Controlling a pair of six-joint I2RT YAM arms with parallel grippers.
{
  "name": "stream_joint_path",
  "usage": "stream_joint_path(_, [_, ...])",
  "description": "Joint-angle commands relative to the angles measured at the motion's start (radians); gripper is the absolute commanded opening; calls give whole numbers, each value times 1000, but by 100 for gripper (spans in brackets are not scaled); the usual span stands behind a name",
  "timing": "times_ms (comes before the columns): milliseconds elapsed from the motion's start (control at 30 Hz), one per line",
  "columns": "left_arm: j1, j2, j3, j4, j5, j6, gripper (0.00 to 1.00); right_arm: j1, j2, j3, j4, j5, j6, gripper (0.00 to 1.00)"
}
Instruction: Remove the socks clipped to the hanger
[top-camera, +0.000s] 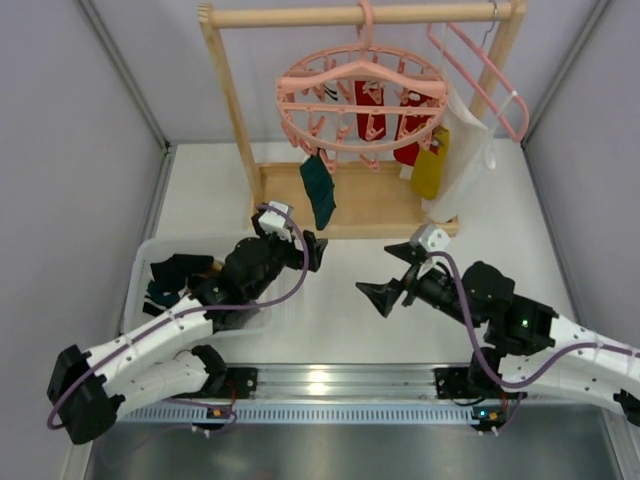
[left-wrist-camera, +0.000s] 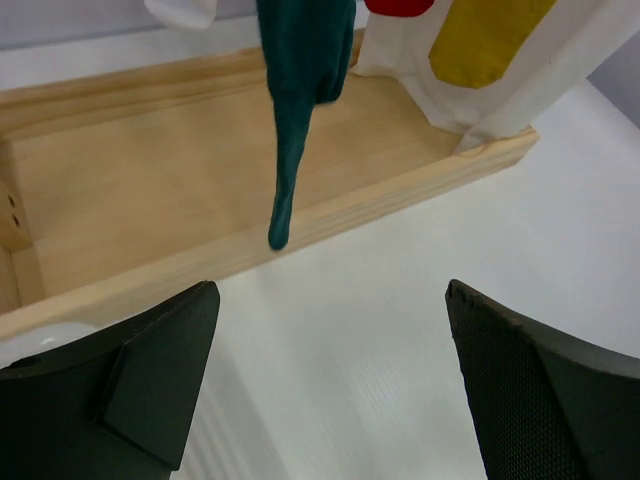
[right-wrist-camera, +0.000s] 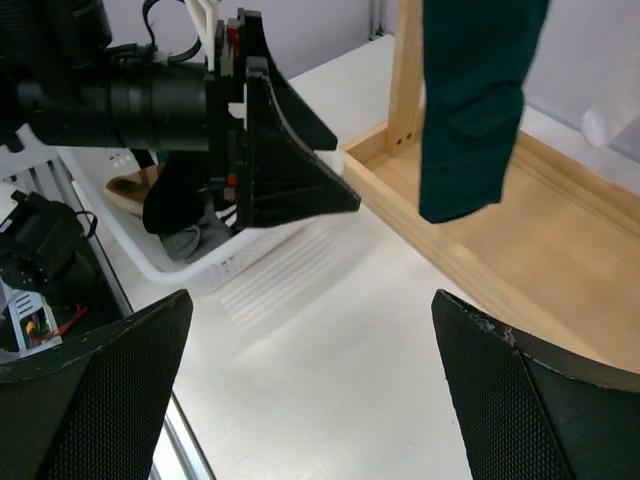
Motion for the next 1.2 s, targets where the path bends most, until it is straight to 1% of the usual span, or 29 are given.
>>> stream_joint_path(0, [53,68,-31,416,106,133,98,-12,-110,-35,-147,53,46,99])
stream_joint_path(33, [77,82,-94,566,205,136,98,-12,-149,-44,-156,51,45,99])
stream_joint_path(67, [137,114,-123,633,241,141,98,-12,-163,-46,-171,48,45,99])
stream_joint_path(100, [162,136,-164,703,261,142,98,-12,-176,-44,-176,45,47,99])
stream_joint_path(167, [220,205,-166,794,305,145,98,-12,-198,-43,-185,24,43,100])
stream_joint_path(300, [251,328,-96,845,306,213,98,-12,-198,-43,-178,-16,36,99])
stream_joint_path(467, [281,436,-41,889,306,230,98,-12,-146,-38,-171,-39,30,99])
stream_joint_path(500, [289,447,-36,915,356,228,98,-12,-141,-38,-167,-45,27,99])
stream_joint_path(533, [306,458,-33,926,370,220,97,-12,-132,-41,-162,-56,25,99])
stream_joint_path(600, [323,480,-18,937,407,207,90,-12,-129,-44,-155,-62,22,99])
stream_joint_path(633, [326,484,-13,942,412,205,86,-10,-126,-47,-153,-65,20,99])
stream_joint_path(667, [326,490,-11,948,415,202,81,-12,-126,-51,-145,-67,19,99])
stream_joint_path(767, [328,493,-14,977,441,187,71,-12,-131,-54,-136,-79,19,99])
stream_joint_path(800, [326,493,-14,977,447,181,63,-10,-131,-58,-132,-85,16,100])
stream_joint_path(833, [326,493,-16,983,456,174,61,-10,-132,-60,-128,-94,17,100])
stream_joint_path(867, [326,492,-17,989,470,165,59,-12,-132,-60,-125,-96,20,100])
stream_joint_path(967, [326,486,-27,998,508,145,61,-10,-131,-60,-112,-104,23,99])
stream_joint_path(1167, [315,507,-34,1037,514,124,54,-10,-129,-52,-90,-108,31,99])
